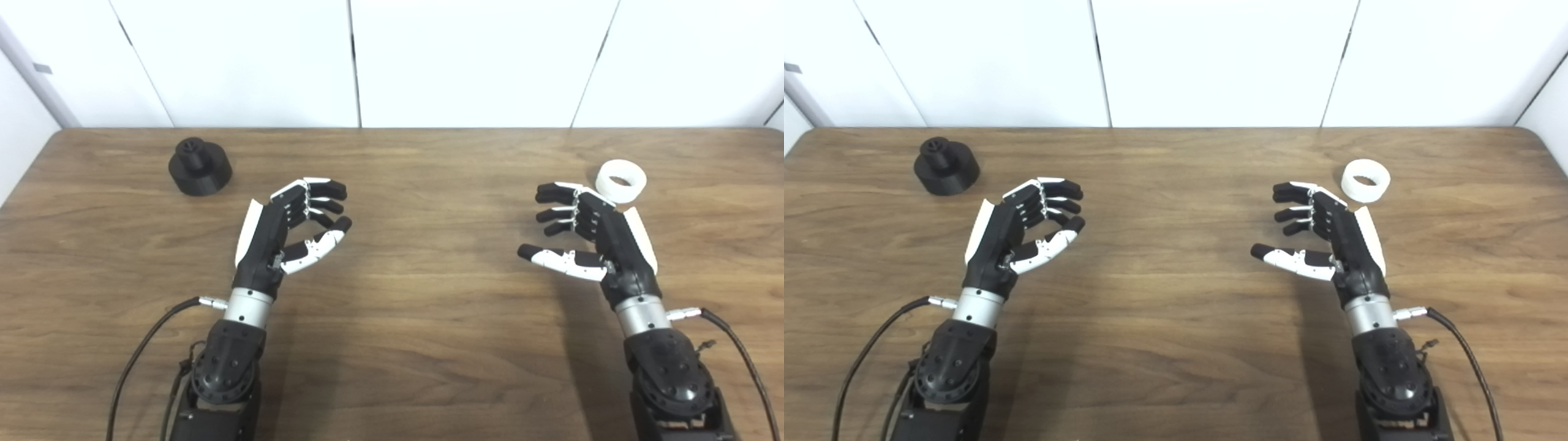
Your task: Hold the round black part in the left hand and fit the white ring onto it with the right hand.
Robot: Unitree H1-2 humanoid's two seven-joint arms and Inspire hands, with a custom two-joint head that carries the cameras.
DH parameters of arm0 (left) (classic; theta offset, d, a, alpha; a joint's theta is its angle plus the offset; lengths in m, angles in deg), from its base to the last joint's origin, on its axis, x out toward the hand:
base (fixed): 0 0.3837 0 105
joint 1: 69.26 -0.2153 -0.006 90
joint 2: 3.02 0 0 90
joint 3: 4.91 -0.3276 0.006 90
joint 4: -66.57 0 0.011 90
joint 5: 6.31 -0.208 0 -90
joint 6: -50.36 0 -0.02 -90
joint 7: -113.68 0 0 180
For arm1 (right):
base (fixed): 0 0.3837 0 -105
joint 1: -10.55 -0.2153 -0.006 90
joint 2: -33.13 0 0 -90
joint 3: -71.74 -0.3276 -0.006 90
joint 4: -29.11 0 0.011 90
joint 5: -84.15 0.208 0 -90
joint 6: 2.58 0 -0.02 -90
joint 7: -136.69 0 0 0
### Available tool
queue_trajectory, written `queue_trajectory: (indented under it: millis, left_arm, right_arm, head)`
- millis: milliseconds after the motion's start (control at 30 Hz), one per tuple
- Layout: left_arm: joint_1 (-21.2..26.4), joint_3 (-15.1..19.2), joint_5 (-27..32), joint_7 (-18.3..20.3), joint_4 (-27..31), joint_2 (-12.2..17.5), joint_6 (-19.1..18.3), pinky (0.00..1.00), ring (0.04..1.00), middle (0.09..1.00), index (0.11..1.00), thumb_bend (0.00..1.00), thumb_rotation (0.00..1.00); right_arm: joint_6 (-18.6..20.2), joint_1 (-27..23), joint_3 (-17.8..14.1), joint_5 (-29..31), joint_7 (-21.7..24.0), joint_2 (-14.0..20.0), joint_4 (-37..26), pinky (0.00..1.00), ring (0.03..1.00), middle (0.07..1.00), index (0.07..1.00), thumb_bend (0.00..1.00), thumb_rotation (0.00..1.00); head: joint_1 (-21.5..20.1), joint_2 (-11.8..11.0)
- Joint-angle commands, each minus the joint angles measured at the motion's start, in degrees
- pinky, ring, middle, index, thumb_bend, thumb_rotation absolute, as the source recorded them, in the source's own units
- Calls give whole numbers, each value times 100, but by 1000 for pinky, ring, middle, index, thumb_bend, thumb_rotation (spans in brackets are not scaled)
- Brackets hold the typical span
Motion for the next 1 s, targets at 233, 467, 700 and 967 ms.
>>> queue_trajectory:
  millis: [233,467,700,967]
  left_arm:
    - [188,13,-1,-46,118,18,80,513,618,659,623,490,66]
    - [204,-24,-24,-48,52,-13,167,496,618,660,622,490,114]
    - [223,-149,-167,-125,-140,-148,236,514,625,662,624,507,109]
    - [230,-159,-227,-179,-147,-236,165,541,643,674,638,536,122]
  right_arm:
    - [-194,-168,-10,-10,-12,51,-104,531,616,703,694,659,0]
    - [-265,-172,-57,74,22,114,-53,532,623,708,696,656,0]
    - [-557,-162,-206,358,97,298,238,534,631,710,705,654,0]
    - [-529,-136,-296,455,89,378,322,537,630,705,697,671,46]
  head:
    - [-8,17]
    - [560,-39]
    - [1274,-157]
    - [1515,-211]
